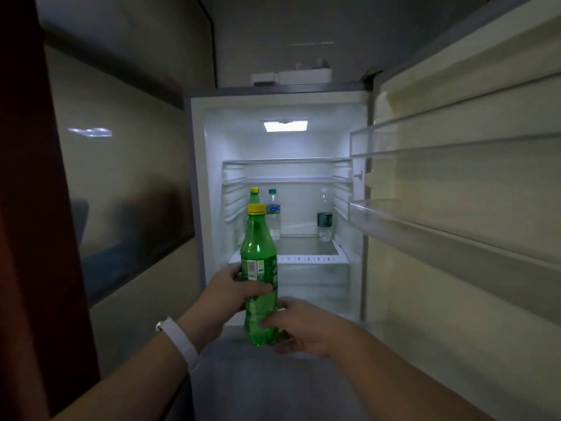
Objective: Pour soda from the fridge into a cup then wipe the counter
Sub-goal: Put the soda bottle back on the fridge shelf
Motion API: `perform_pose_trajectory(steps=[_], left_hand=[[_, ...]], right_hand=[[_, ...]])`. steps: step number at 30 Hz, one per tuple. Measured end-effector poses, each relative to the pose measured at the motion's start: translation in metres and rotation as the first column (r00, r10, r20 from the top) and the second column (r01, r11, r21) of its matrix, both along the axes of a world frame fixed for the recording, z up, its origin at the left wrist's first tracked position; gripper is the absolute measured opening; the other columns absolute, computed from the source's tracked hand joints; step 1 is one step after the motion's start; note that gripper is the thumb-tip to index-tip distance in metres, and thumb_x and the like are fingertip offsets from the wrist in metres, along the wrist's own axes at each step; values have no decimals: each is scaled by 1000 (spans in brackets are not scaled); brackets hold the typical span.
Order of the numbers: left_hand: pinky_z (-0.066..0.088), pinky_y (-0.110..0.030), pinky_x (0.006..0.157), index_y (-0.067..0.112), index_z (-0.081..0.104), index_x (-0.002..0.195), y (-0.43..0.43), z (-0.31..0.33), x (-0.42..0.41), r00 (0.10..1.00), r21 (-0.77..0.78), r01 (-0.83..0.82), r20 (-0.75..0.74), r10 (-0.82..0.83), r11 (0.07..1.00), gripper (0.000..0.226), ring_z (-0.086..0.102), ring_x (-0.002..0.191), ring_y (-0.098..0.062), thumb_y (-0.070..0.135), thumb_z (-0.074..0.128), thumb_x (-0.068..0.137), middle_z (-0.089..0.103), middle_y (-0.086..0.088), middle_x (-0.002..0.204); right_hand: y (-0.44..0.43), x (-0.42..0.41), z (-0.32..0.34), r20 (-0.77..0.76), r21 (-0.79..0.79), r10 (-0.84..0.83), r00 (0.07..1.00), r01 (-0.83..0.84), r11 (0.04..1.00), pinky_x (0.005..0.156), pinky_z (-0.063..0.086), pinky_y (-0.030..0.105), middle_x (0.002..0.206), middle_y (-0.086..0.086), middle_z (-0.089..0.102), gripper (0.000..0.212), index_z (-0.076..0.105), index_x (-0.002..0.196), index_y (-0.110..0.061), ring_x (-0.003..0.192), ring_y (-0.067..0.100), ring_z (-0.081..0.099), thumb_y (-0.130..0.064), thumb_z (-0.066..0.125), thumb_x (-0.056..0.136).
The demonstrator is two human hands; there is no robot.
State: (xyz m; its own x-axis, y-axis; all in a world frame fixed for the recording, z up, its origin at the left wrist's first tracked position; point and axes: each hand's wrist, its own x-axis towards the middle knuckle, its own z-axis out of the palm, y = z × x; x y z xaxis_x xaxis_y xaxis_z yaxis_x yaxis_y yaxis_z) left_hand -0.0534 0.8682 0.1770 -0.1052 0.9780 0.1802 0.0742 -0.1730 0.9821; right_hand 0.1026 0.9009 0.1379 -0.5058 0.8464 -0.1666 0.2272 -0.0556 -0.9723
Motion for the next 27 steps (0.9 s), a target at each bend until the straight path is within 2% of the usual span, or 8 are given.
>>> perform_pose_trajectory(steps=[6, 10, 14, 17, 20, 21, 24, 27], left_hand=[[54, -20, 53, 9, 70, 97, 62, -5, -6, 999, 16, 49, 0, -49, 999, 30, 73, 67, -12, -9, 74, 74, 76, -4, 82], [57, -24, 60, 12, 70, 101, 123, -19, -13, 994, -8, 109, -16, -109, 994, 32, 74, 77, -17, -5, 74, 74, 77, -7, 91], [58, -29, 66, 16, 71, 98, 196, -26, -21, 988, -22, 153, -20, -154, 988, 32, 74, 83, -20, -4, 76, 74, 78, -3, 90], [59, -37, 79, 17, 72, 97, 247, -24, -24, 981, -29, 194, -16, -194, 981, 33, 74, 87, -23, -3, 78, 72, 78, -4, 92], [55, -24, 61, 15, 71, 91, 287, -14, -26, 969, 14, 246, -1, -246, 969, 31, 72, 71, -13, -8, 77, 70, 77, -5, 82], [53, -23, 59, 14, 70, 92, 299, -9, -26, 962, 36, 272, -9, -271, 962, 32, 73, 72, -15, -7, 77, 68, 77, -3, 81], [57, -34, 75, 14, 70, 102, 332, 3, -28, 945, 85, 328, -31, -326, 941, 39, 73, 91, -25, -2, 80, 68, 78, -4, 92], [58, -41, 85, 15, 69, 106, 357, 10, -21, 928, 116, 373, -38, -372, 920, 42, 72, 94, -24, 5, 81, 66, 77, -5, 97]], right_hand=[[54, -5, -2, 16, 17, -15, 1000, 15, 1000, 68, 56, 30, 96, 6, 72, 21, 63, 107, -20, 73, 16, 65, -14, 66, 87], [103, -7, -15, 51, 26, -69, 996, 68, 997, 72, 54, 32, 93, 6, 68, 15, 63, 100, -22, 74, 16, 62, -14, 64, 88], [168, -12, -21, 93, -2, -147, 985, 148, 989, 75, 57, 31, 107, 10, 69, 33, 60, 117, -20, 85, 20, 65, -22, 68, 85], [214, -18, -19, 134, 5, -207, 969, 208, 978, 75, 57, 30, 108, 9, 69, 37, 60, 119, -23, 89, 20, 65, -22, 70, 84], [251, -21, -10, 136, 48, -283, 949, 279, 959, 75, 58, 30, 108, 9, 71, 43, 58, 120, -23, 94, 23, 68, -20, 72, 80], [261, -21, -5, 132, 63, -307, 943, 301, 952, 74, 58, 30, 107, 8, 72, 45, 57, 121, -24, 95, 22, 69, -21, 73, 79], [285, -22, 9, 119, 108, -372, 921, 360, 927, 75, 58, 30, 104, 5, 72, 51, 57, 121, -27, 90, 19, 68, -27, 74, 73], [296, -19, 19, 125, 156, -428, 895, 408, 899, 75, 57, 30, 102, 1, 73, 54, 57, 119, -30, 93, 19, 68, -33, 72, 68]])
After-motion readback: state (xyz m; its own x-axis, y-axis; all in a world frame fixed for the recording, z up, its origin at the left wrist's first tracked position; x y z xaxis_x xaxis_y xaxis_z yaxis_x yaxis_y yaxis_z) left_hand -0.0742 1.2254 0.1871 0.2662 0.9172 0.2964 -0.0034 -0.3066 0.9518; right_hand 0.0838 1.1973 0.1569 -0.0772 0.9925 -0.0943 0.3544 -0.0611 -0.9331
